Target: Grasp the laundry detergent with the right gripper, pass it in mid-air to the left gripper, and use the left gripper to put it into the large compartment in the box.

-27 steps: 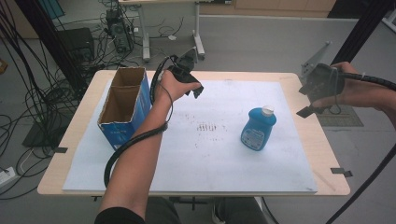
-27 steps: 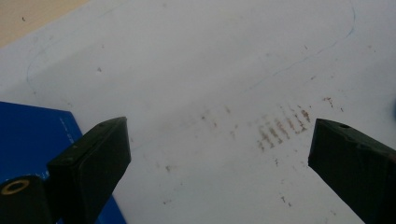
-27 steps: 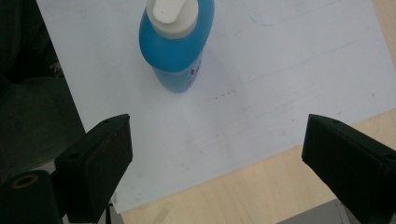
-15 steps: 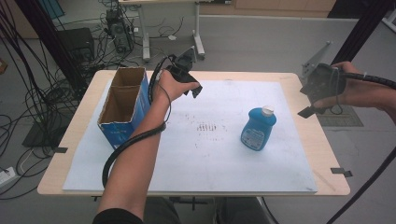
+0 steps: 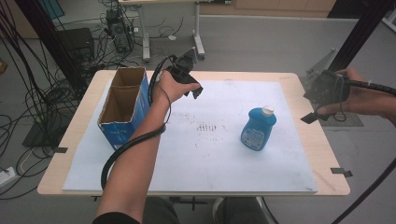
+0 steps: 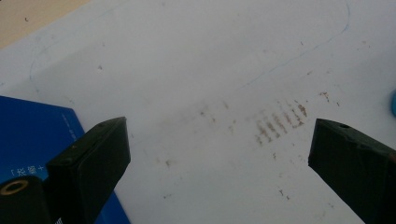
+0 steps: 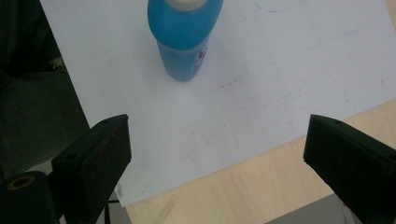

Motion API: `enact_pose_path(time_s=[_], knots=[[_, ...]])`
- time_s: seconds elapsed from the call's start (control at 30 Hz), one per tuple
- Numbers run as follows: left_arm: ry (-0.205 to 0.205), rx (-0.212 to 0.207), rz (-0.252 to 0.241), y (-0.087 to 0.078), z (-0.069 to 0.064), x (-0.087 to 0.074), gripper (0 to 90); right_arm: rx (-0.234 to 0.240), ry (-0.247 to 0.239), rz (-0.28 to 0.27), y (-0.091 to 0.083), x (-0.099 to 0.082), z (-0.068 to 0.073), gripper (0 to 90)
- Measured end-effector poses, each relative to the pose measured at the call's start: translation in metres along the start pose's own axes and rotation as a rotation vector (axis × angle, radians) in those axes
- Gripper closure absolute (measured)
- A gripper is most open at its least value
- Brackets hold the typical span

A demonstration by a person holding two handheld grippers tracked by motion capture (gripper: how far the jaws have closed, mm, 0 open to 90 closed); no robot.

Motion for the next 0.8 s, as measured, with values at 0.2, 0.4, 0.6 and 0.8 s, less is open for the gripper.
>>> enact_pose_path(time_s=[0.2,0.4,0.6,0.8], knots=[[0.004,0.002,-0.006,-0.003,-0.002,0.001,6.0,0.002,0.018,-0.017,0.006,-0.008,0.005,6.8],[0.016,0.001,-0.011,-0.005,-0.005,0.003,6.0,0.001,0.038,-0.047,0.011,-0.015,0.009,6.1],[0.019,0.0,-0.013,-0.004,-0.007,0.004,6.0,0.002,0.068,-0.082,0.02,-0.024,0.012,5.7],[0.019,0.0,-0.015,-0.005,-0.006,0.003,5.9,0.012,0.089,-0.116,0.031,-0.028,0.016,5.4]])
Point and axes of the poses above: each handheld gripper's, and its own axes: y roughly forward along the jaws, x roughly out of its top, z roughly to its left, the point moved 9 cm from there along y, roughly forward along the jaws, and after that the axes turned 2 degrees about y, right-handed, at the moved point
